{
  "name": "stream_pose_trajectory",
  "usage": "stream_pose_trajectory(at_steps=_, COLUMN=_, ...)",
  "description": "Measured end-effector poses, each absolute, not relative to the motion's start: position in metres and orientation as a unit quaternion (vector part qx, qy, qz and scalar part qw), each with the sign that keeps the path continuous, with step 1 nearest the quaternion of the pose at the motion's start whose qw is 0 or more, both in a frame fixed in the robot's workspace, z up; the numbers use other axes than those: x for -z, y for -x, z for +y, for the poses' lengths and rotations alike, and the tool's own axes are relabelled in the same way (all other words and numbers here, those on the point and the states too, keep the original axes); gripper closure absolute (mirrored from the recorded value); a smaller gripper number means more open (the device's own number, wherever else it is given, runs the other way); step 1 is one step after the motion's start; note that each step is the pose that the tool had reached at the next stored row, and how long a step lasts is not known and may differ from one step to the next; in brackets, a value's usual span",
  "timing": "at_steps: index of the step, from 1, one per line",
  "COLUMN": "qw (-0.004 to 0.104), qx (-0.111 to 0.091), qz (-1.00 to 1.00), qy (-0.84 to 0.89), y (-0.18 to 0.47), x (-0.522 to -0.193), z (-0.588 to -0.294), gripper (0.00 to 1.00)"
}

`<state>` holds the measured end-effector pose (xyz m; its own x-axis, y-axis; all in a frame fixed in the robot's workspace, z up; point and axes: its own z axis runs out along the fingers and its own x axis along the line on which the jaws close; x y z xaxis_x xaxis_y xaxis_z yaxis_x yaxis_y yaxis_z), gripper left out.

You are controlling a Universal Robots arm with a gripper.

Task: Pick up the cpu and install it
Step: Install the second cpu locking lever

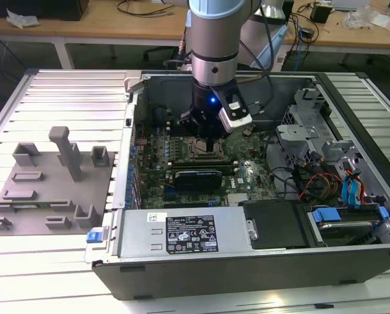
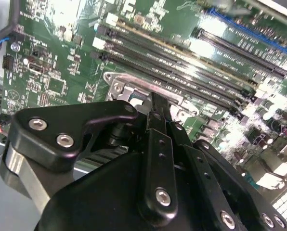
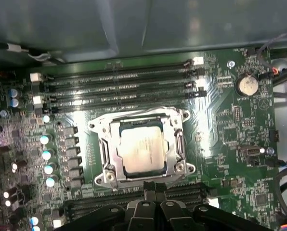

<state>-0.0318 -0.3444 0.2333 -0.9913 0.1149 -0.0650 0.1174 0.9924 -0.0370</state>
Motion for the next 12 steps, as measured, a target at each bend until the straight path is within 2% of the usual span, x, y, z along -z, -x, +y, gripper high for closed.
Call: stream_pose_trajectory(at_steps=12, qw=0.033, qx=0.023, qz=0.999, qy=-0.011, y=0.0396, x=-0.2296, z=-0.3492, gripper=0.89)
